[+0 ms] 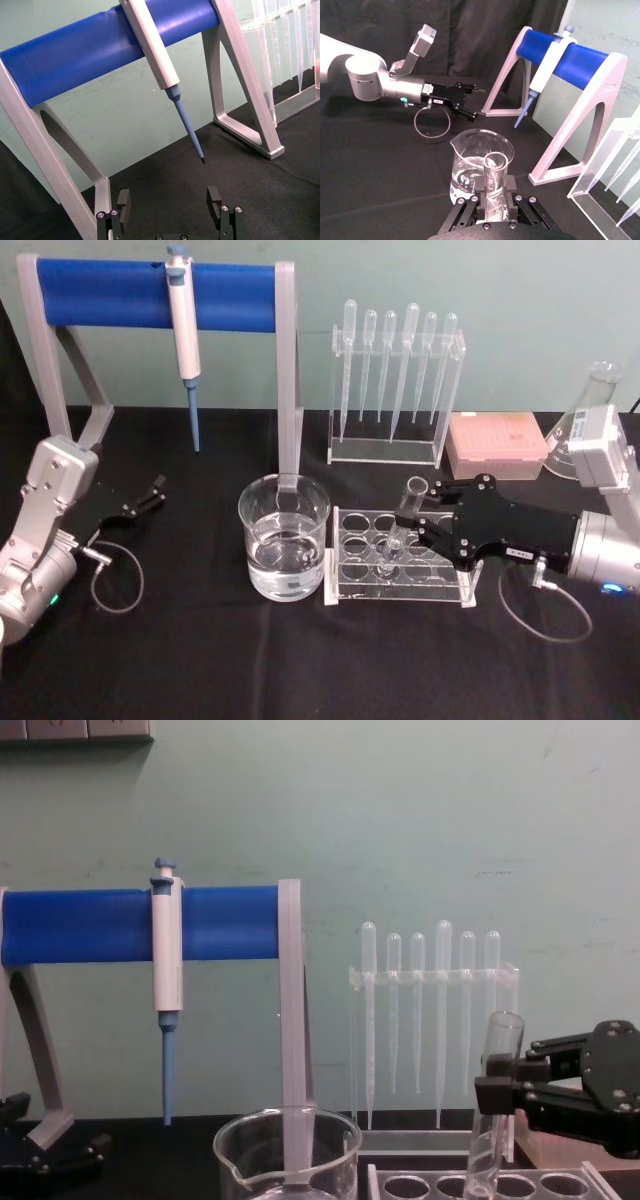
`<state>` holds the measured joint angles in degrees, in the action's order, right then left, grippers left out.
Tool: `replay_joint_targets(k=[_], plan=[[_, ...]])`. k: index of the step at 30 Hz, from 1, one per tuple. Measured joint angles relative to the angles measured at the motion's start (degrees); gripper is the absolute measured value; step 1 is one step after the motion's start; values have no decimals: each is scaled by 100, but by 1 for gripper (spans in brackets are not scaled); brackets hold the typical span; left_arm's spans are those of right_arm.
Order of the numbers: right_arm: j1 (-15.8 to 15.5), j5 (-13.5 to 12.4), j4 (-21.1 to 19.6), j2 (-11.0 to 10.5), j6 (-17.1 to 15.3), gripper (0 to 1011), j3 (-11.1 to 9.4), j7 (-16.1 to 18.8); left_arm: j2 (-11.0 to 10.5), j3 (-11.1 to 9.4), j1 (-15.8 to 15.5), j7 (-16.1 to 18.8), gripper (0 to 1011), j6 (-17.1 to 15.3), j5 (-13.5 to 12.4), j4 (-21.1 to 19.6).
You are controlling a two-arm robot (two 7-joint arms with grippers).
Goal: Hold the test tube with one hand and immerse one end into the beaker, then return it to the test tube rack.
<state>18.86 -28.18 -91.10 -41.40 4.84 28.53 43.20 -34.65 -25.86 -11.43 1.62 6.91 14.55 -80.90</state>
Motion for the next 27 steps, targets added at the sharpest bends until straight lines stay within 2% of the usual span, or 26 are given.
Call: replay_joint_targets(k=[18, 27], plan=[[16, 56, 263, 155, 70, 238, 46, 70, 0, 0, 0, 0, 1000, 0, 0, 0], [8, 57, 270, 159, 70, 238, 46, 70, 0, 0, 0, 0, 1000, 0, 0, 0]])
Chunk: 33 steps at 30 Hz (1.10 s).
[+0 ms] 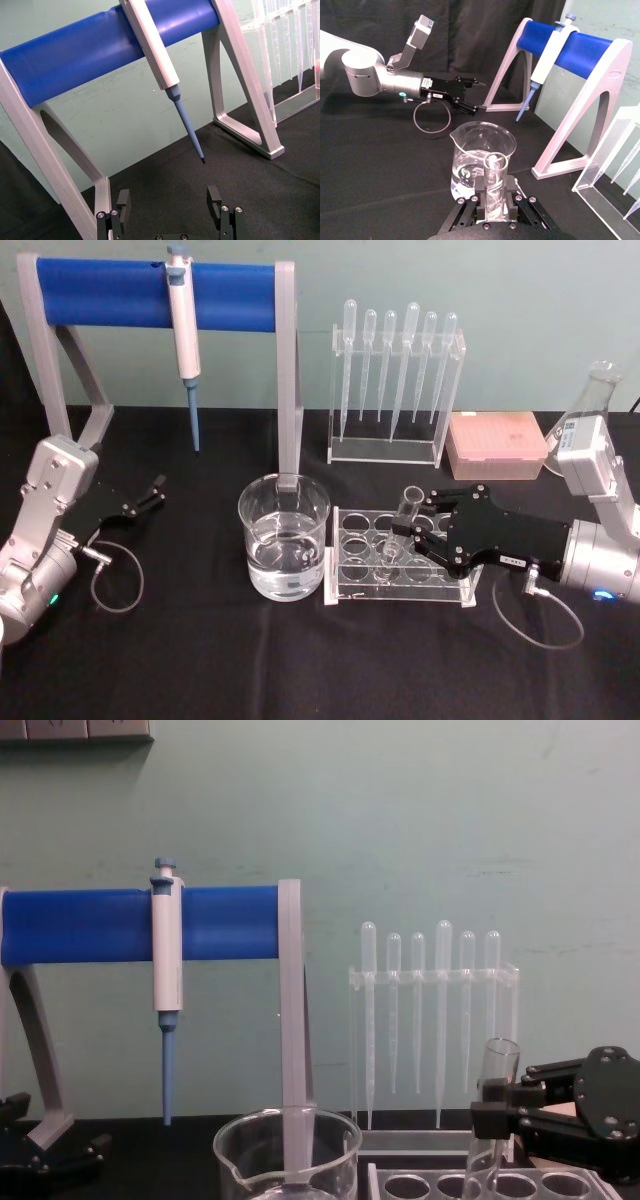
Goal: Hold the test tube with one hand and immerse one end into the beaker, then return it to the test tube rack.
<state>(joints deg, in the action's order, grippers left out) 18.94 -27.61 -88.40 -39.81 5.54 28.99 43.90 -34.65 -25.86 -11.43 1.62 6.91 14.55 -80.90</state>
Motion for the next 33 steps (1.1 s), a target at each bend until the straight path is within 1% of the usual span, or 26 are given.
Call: replay_joint_targets(k=[4, 5, 7, 8, 9, 10, 12, 14, 16, 17, 20, 21, 23, 24, 26, 28, 30, 33], plan=[[1, 0, -1, -1, 0, 238, 0, 0, 0, 0, 0, 0, 1000, 0, 0, 0], [1, 0, -2, -2, 0, 255, 0, 1, 0, 0, 0, 0, 1000, 0, 0, 0], [2, 0, -3, -2, 0, 302, -1, 1, 0, 0, 0, 0, 1000, 0, 0, 0], [3, 0, -4, -3, 0, 341, -1, 1, 0, 0, 0, 0, 1000, 0, 0, 0], [3, -1, -4, -3, 0, 355, -1, 1, 0, 0, 0, 0, 1000, 0, 0, 0], [3, 0, -5, -3, 0, 409, -1, 1, 0, 0, 0, 0, 1000, 0, 0, 0], [5, -1, -7, -5, -1, 456, -1, 1, 0, 0, 0, 0, 1000, 0, 0, 0], [5, -1, -7, -5, -2, 536, -1, 1, 0, 0, 0, 0, 1000, 0, 0, 0], [6, -2, -9, -6, -3, 577, -2, 0, 0, 0, 0, 0, 1000, 0, 0, 0], [6, -3, -9, -7, -4, 637, -1, 0, 0, 0, 0, 0, 1000, 0, 0, 0], [6, -3, -16, -9, -5, 695, -3, -2, 0, 0, 0, 0, 1000, 0, 0, 0], [6, -3, -16, -9, -5, 750, -3, -2, 0, 0, 0, 0, 1000, 0, 0, 0], [-5, -2, -108, -23, 7, 790, -35, -17, 0, 0, 0, 0, 1000, 0, 0, 0], [-24, -4, -178, -33, 25, 847, -63, -45, 0, 0, 0, 0, 1000, 0, 0, 0], [-42, -7, -253, -44, 45, 879, -99, -73, 0, 0, 0, 0, 1000, 0, 0, 0], [-75, -24, -358, -58, 81, 947, -154, -113, 0, 0, 0, 0, 1000, 0, 0, 0], [-110, -60, -469, -63, 124, 991, -220, -159, 0, 0, 0, 0, 1000, 0, 0, 0], [-167, -116, -591, -65, 174, 1004, -320, -227, 0, 0, 0, 0, 1000, 0, 0, 0]])
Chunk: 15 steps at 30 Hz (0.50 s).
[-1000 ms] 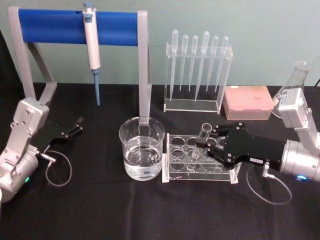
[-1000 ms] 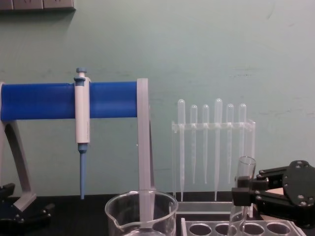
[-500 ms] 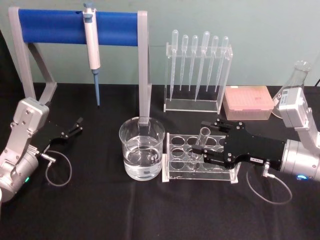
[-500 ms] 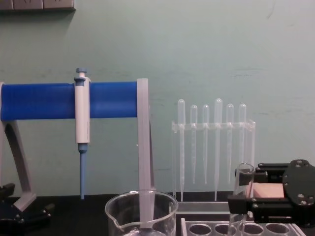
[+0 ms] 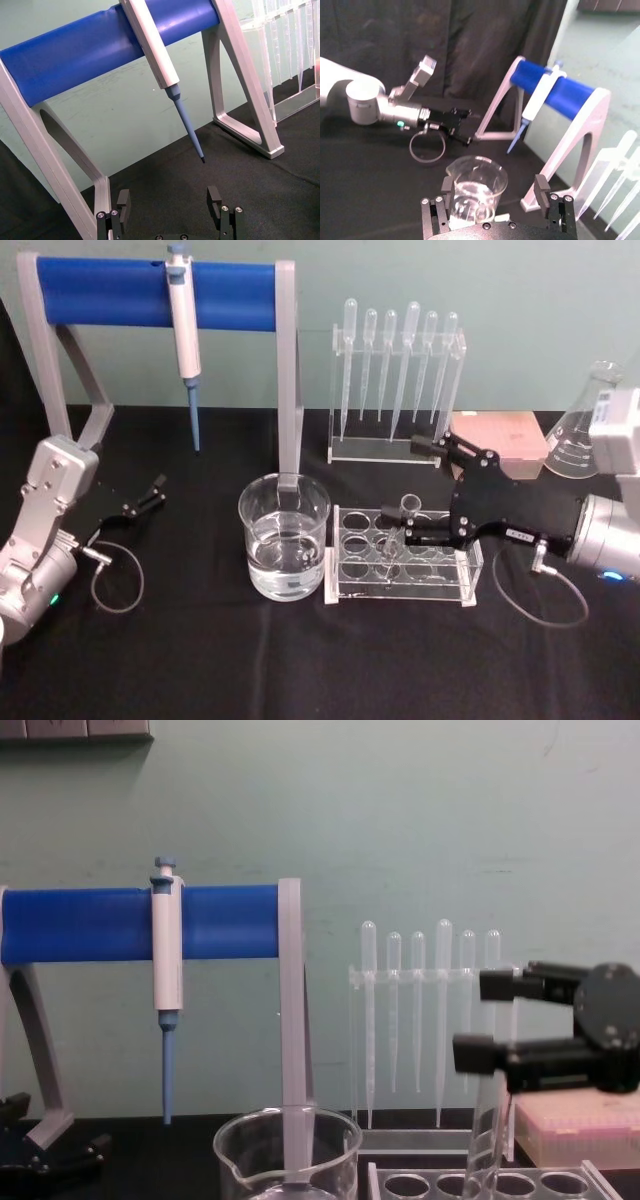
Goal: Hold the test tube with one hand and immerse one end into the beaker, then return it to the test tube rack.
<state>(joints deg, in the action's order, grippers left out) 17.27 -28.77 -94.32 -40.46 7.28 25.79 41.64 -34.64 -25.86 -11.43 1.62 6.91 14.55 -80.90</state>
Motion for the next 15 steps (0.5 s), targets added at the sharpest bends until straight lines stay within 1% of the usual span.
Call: replay_joint_targets(k=[3, 6, 8, 9, 13, 14, 15], plan=[[-48, -58, -72, 7, 42, 1004, -86, -62, 0, 0, 0, 0, 1000, 0, 0, 0], [-138, -124, -148, 35, 113, 1004, -220, -183, 0, 0, 0, 0, 1000, 0, 0, 0], [-249, -165, -193, 71, 167, 1004, -364, -345, 0, 0, 0, 0, 1000, 0, 0, 0], [-249, -165, -193, 71, 167, 1004, -364, -345, 0, 0, 0, 0, 1000, 0, 0, 0], [-457, -174, -225, 165, 239, 1004, -601, -698, 0, 0, 0, 0, 1000, 0, 0, 0], [-565, -174, -225, 227, 282, 1004, -711, -868, 0, 0, 0, 0, 1000, 0, 0, 0], [-616, -176, -221, 260, 306, 1004, -760, -946, 0, 0, 0, 0, 1000, 0, 0, 0]])
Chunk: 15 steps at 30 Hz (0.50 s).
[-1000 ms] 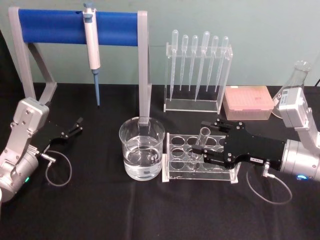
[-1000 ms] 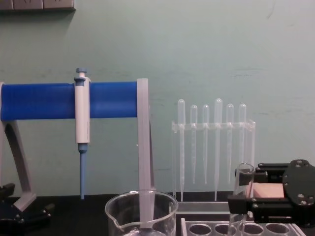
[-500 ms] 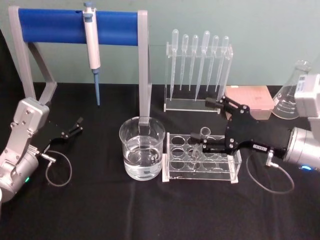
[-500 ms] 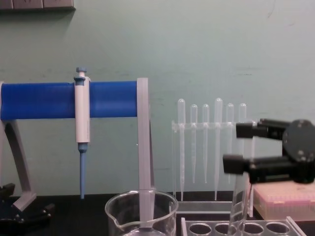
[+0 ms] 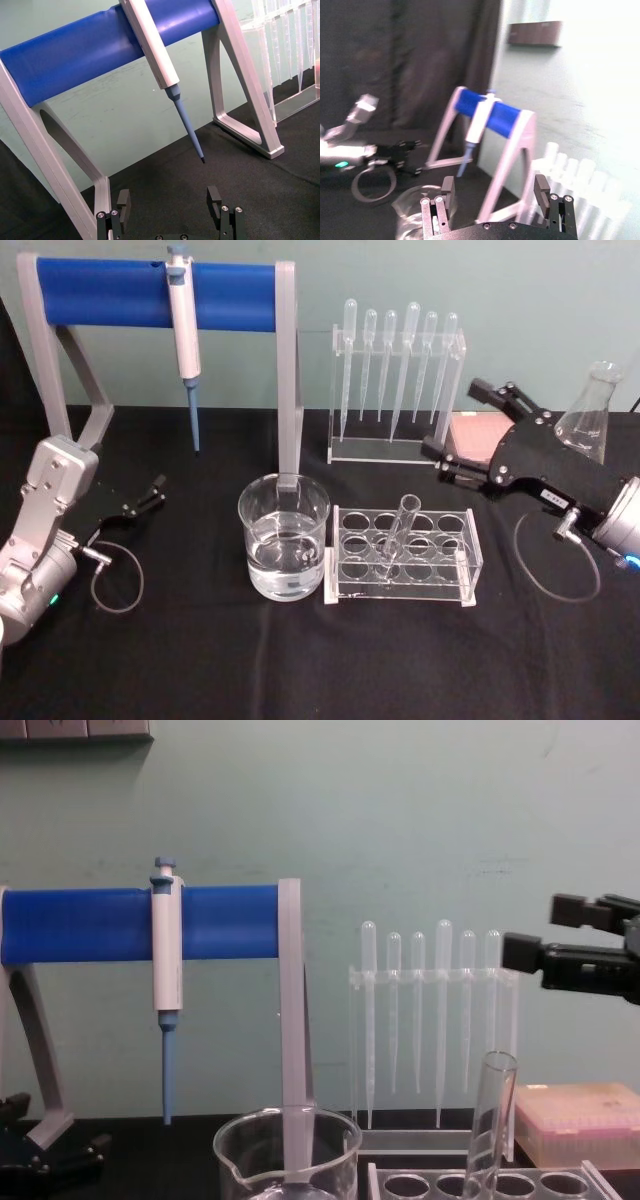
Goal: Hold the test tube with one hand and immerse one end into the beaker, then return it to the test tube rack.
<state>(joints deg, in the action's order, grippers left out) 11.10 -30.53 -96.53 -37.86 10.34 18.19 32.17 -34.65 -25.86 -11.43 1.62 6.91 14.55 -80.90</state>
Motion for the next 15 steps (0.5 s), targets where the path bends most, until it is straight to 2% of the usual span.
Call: replay_joint_targets(k=[5, 11, 15], plan=[[-368, -30, 175, 312, 195, 1004, -314, -560, 0, 0, 0, 0, 1000, 0, 0, 0], [-664, 92, 381, 624, 382, 1004, -548, -1069, 0, 0, 0, 0, 1000, 0, 0, 0], [-753, 158, 504, 770, 408, 1004, -625, -1220, 0, 0, 0, 0, 1000, 0, 0, 0]])
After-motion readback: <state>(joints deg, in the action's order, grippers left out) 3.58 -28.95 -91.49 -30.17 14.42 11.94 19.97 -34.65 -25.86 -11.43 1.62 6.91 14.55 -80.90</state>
